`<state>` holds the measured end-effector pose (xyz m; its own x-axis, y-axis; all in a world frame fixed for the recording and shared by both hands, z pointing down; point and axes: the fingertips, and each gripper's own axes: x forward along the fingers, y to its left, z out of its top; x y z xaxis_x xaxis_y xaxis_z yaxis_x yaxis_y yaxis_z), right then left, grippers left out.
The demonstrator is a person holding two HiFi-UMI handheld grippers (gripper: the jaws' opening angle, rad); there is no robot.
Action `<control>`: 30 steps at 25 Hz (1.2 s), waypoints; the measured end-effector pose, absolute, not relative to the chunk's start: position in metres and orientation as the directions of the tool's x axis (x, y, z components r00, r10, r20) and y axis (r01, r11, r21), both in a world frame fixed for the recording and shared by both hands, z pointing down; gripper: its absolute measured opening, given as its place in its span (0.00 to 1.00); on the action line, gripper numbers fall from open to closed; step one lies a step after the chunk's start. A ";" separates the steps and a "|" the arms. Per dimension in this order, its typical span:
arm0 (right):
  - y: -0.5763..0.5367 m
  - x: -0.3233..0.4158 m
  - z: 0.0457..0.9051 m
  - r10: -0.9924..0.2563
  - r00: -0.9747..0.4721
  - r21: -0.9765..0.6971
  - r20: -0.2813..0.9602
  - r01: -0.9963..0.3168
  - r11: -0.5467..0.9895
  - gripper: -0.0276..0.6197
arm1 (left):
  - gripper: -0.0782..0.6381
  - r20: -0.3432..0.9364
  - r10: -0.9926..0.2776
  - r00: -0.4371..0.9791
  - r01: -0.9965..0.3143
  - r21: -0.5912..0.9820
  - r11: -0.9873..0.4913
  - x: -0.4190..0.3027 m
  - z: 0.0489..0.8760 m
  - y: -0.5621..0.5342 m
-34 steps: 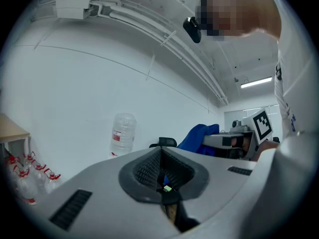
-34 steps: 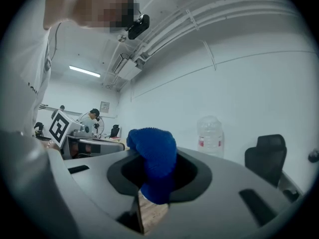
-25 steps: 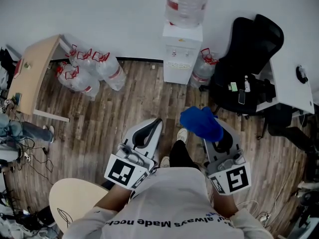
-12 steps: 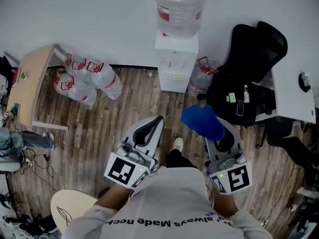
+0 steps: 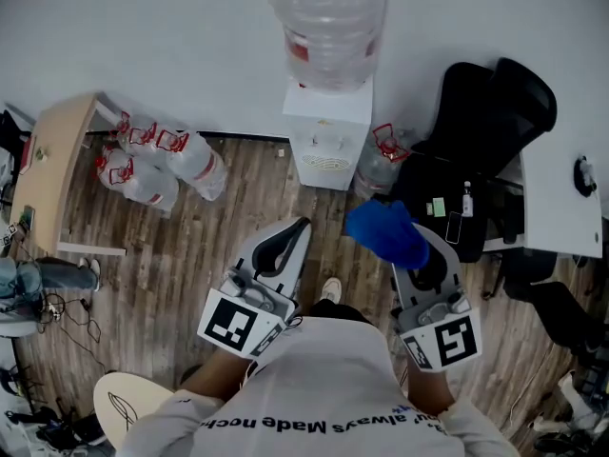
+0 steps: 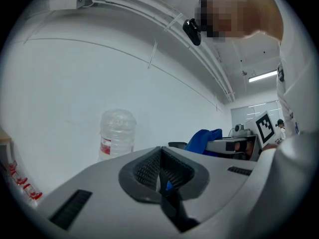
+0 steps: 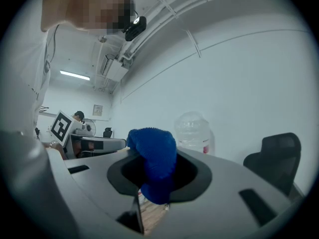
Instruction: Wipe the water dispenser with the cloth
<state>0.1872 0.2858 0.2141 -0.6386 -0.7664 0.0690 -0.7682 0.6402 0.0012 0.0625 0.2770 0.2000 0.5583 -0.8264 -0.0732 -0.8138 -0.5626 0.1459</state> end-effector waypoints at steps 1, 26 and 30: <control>0.280 0.188 0.215 -0.763 -0.642 0.001 0.072 -0.765 0.644 0.21 | 0.14 -0.072 -0.829 0.554 -0.816 0.148 -0.558 0.064 0.201 0.271; 0.111 0.098 0.218 -0.730 -0.677 0.010 0.094 -0.733 0.680 0.21 | 0.14 -0.071 -0.834 0.547 -0.819 0.158 -0.551 -0.016 0.205 0.101; 0.077 0.071 0.210 -0.733 -0.675 0.022 0.089 -0.734 0.679 0.21 | 0.14 -0.085 -0.827 0.555 -0.813 0.157 -0.561 -0.041 0.198 0.067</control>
